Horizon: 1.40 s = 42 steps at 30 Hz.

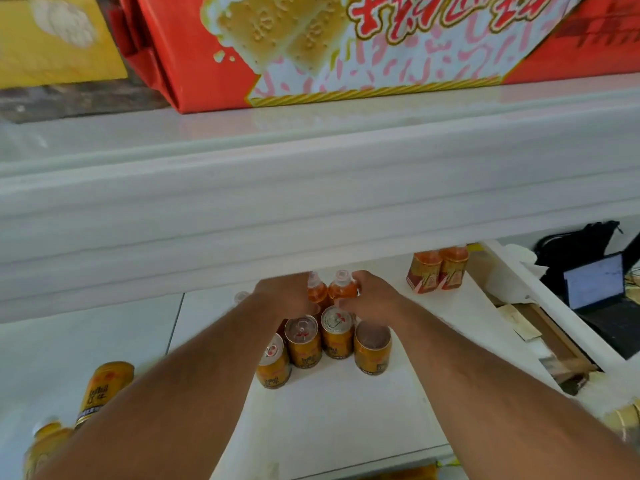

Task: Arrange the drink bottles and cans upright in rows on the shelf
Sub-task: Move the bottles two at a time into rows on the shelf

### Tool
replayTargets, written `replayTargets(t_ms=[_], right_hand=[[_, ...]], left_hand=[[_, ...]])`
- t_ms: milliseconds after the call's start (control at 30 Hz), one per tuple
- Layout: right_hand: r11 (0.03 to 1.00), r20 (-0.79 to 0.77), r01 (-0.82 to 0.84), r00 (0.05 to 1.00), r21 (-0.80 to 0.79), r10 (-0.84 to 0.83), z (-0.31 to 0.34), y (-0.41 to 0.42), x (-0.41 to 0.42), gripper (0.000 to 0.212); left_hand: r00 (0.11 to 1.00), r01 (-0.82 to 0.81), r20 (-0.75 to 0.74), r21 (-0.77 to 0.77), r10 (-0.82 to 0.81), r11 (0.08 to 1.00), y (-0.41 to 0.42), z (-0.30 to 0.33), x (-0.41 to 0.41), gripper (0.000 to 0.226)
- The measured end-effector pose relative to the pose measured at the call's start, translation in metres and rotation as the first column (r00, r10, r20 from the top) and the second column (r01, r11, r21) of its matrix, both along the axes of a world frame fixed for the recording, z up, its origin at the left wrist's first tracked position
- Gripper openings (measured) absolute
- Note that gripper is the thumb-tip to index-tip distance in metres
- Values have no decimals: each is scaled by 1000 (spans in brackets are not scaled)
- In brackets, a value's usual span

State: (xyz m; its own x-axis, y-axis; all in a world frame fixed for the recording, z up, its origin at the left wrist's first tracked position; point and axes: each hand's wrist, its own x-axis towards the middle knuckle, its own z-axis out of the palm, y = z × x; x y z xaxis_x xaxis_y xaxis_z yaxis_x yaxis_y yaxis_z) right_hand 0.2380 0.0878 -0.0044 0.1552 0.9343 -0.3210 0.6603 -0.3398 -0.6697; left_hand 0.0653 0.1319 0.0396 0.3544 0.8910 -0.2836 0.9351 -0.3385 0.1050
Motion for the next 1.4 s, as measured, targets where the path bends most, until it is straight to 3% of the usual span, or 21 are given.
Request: replayTargets(t_ms=[133, 367, 433, 533, 733, 933, 1100, 1300, 1400], right_hand=[[999, -3, -35, 999, 31, 35, -6, 10, -6, 38], [997, -14, -20, 1000, 73, 21, -4, 11, -8, 18], [996, -9, -10, 1000, 87, 11, -3, 9, -8, 19], [995, 3, -7, 1000, 95, 7, -2, 6, -8, 23], [984, 45, -1, 999, 179, -7, -2, 0, -6, 20], [958, 81, 71, 992, 279, -97, 21, 2, -1, 22], [916, 74, 144, 980, 373, -184, 50, -6, 7, 27], [872, 80, 161, 972, 463, -222, 73, -28, 6, 36], [859, 72, 140, 977, 492, -200, 85, -45, 2, 29]], left_hand=[[1000, 14, -17, -85, -15, 996, 2, 0, 7, 42], [999, 46, -3, -66, -46, 997, 3, -2, 8, 30], [1000, 27, 6, -20, -27, 999, 5, -4, 6, 31], [1000, 9, -12, 29, -9, 1000, 6, -6, 5, 51], [997, 12, 79, 70, -18, 997, 6, -4, 3, 54], [977, -18, 214, 50, 7, 999, 9, 9, 2, 37], [922, -82, 377, -33, 88, 996, 14, 20, -1, 41], [823, -55, 567, 95, -9, 994, -14, 38, -5, 28], [761, -15, 643, 143, -82, 990, -37, 47, -8, 19]])
